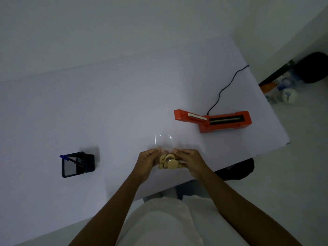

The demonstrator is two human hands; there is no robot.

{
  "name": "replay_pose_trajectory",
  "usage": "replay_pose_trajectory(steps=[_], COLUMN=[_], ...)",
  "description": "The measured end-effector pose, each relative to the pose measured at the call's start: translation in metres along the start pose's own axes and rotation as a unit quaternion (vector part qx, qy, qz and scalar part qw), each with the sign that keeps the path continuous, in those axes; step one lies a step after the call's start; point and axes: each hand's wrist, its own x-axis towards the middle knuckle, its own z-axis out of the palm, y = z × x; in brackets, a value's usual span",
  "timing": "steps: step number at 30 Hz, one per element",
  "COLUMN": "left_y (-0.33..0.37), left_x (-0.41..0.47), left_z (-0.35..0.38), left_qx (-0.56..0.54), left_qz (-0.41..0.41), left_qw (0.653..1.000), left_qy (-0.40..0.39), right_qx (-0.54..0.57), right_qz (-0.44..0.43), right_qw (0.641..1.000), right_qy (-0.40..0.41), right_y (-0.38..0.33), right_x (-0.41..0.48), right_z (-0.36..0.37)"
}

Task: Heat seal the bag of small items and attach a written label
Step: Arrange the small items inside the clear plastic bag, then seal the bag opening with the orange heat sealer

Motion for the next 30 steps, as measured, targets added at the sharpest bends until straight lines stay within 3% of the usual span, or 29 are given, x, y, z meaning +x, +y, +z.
replay_pose_trajectory(steps=[11,16,24,30], left_y=[-0.018,-0.017,-0.018,-0.011], left_x=[0.033,0.056,0.09,0.116], left_z=[0.123,0.181,0.249,0.275], left_qx=[0.007,0.025,-0.07,-0.061], left_qz=[-0.006,0.009,-0.065,-0.078], left_qw=[1.0,0.999,0.993,0.985], left_qy=[0.019,0.042,0.075,0.138], right_qx=[0.07,0.045,0.062,0.095], right_qz=[0.042,0.034,0.052,0.065], right_qw=[0.997,0.998,0.996,0.992], right_qy=[0.016,0.017,0.043,0.055], right_y=[-0.007,-0.02,-0.038,-0.055], right_x=[-0.009,-0.006,0.017,0.034], right_z=[-0.121,-0.171,-0.242,-0.256])
